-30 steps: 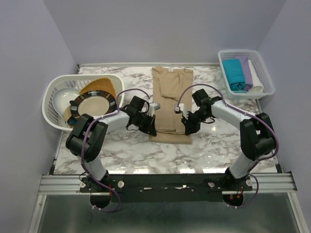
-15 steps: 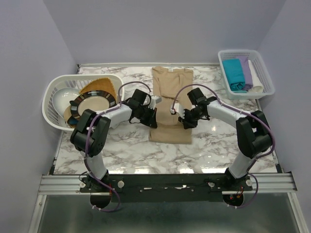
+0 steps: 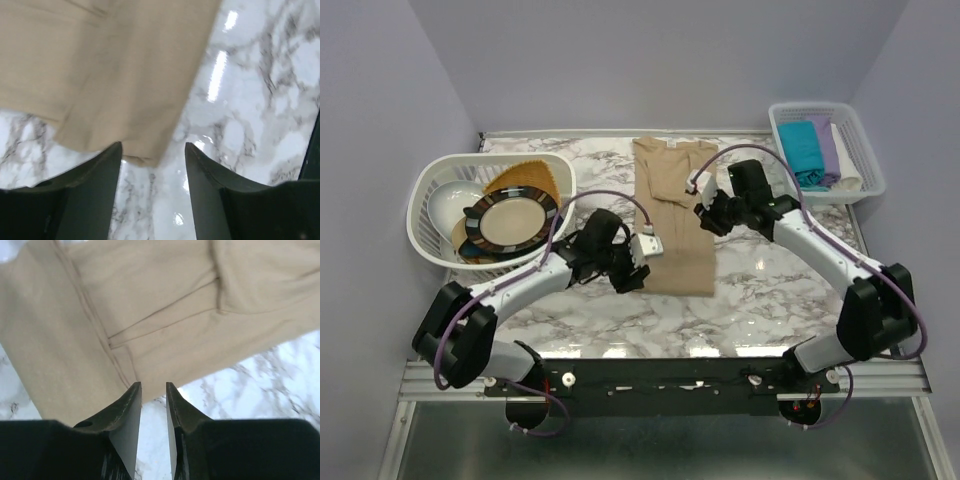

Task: Roll the t-shirts
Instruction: Roll the T-shirt to the center of the board.

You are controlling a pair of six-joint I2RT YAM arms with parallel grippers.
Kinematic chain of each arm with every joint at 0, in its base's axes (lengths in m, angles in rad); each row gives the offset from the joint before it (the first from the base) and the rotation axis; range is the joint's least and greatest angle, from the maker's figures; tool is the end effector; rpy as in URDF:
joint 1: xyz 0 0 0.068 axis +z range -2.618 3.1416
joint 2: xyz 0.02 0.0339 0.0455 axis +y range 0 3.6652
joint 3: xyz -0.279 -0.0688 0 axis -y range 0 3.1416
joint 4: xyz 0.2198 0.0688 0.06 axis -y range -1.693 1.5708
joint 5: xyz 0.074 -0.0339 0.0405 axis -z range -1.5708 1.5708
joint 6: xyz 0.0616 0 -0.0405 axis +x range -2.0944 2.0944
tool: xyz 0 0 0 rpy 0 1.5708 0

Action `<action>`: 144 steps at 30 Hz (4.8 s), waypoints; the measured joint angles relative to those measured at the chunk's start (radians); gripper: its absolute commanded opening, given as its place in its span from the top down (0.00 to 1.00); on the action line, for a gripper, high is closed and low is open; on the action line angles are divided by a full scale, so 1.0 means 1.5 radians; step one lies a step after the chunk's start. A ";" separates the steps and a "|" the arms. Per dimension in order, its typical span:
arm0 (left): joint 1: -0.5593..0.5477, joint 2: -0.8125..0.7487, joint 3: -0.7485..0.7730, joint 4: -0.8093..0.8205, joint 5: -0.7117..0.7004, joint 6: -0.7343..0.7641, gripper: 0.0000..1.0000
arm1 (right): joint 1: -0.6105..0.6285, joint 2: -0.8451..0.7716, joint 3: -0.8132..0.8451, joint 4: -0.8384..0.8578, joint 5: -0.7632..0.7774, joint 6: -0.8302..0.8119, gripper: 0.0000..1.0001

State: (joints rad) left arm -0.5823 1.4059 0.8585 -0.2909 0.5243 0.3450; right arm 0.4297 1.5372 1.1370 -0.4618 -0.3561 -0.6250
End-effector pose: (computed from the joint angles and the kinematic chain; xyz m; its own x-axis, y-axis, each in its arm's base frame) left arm 0.2154 -0.1788 0.2309 -0.3288 0.5671 -0.7552 0.9212 0.3689 -0.1241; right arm 0.2839 0.1537 0.2620 -0.2105 -0.6997 -0.6827 -0.8877 0.4293 -0.1662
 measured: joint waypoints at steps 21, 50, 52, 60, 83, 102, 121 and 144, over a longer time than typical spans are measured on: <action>-0.152 -0.052 -0.224 0.202 -0.143 0.382 0.49 | -0.047 -0.221 0.014 0.105 0.249 0.140 0.05; -0.115 0.054 0.036 -0.037 -0.042 0.186 1.00 | 0.048 -0.424 -0.392 0.045 -0.056 -0.141 0.02; -0.101 0.056 0.036 -0.038 -0.031 0.158 1.00 | 0.074 -0.422 -0.394 0.050 -0.064 -0.140 0.01; -0.037 0.084 0.061 -0.045 0.047 0.030 1.00 | 0.163 -0.381 -0.398 0.105 -0.070 -0.097 0.00; 0.089 0.131 0.084 -0.014 0.247 -0.183 1.00 | 0.285 -0.143 -0.366 0.328 0.122 -0.022 0.08; 0.117 0.131 0.092 -0.085 0.255 -0.113 0.61 | 0.286 -0.155 -0.465 0.409 0.185 -0.145 0.87; -0.115 -0.353 -0.361 0.196 -0.080 0.215 0.20 | 0.275 -0.267 -0.470 0.247 0.145 -0.138 1.00; -0.345 -0.133 -0.357 0.449 -0.323 0.247 0.34 | 0.199 -0.225 -0.369 0.162 0.066 -0.019 1.00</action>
State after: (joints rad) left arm -1.0996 1.2064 0.3225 0.3820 0.0395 0.7158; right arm 0.7288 1.1992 0.5842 -0.2192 -0.2565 -0.6537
